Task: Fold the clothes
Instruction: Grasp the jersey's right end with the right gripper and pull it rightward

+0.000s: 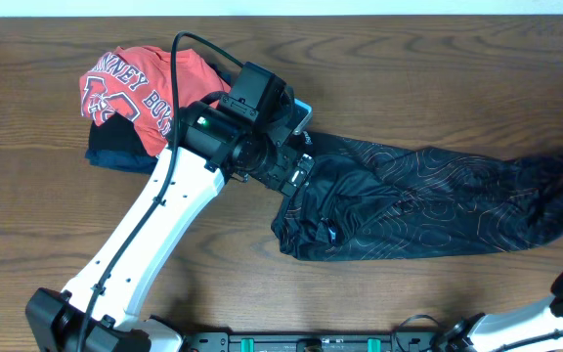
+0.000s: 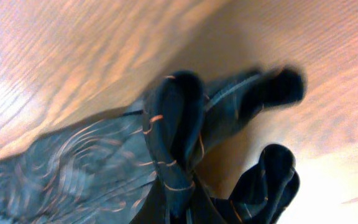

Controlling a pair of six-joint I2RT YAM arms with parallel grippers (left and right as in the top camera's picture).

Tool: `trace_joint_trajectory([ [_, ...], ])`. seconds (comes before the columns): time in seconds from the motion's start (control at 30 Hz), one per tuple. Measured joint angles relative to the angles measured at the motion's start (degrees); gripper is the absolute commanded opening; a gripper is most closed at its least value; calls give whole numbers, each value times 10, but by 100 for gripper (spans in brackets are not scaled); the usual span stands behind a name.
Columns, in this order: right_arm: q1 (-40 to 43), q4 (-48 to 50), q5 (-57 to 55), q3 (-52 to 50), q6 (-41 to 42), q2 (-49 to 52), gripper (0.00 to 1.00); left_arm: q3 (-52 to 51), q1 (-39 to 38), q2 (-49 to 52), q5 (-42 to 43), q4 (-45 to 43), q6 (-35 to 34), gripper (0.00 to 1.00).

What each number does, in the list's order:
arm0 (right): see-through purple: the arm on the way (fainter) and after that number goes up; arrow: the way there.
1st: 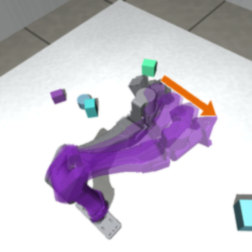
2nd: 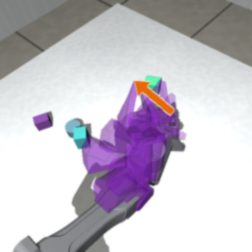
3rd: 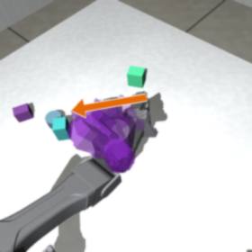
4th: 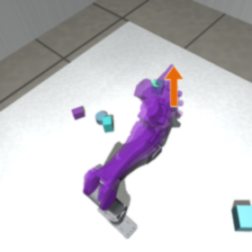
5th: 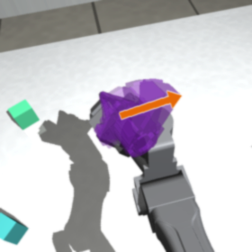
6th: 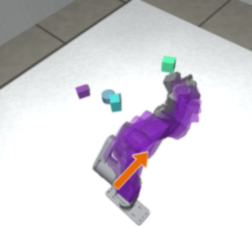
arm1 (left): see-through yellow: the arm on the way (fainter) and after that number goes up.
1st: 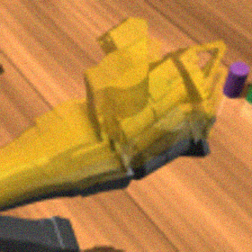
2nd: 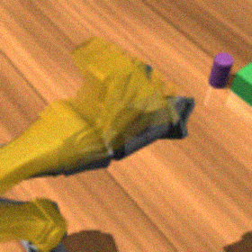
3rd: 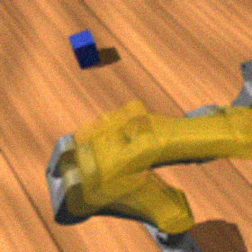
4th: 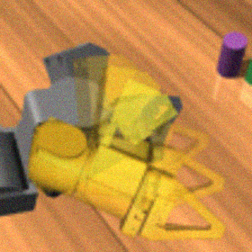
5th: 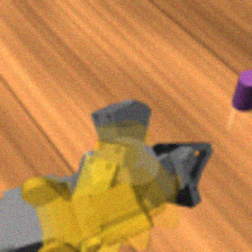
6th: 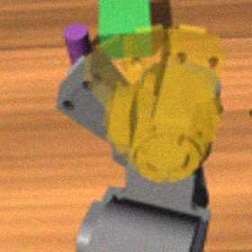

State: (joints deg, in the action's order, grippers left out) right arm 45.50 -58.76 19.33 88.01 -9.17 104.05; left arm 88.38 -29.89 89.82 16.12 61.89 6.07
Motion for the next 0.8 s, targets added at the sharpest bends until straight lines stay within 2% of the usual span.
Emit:
trace_joint_trajectory([
  [0.23, -90, -48, -78, 0, 37, -1, 1, 0, 0, 0, 0, 8, 0, 97],
  [0.6, -137, -135, -137, -1, 67, -1, 2, 0, 0, 0, 0, 11, 0, 97],
  [0.8, -170, -142, -146, -16, 71, -1, 1, 0, 0, 0, 0, 11, 0, 98],
])
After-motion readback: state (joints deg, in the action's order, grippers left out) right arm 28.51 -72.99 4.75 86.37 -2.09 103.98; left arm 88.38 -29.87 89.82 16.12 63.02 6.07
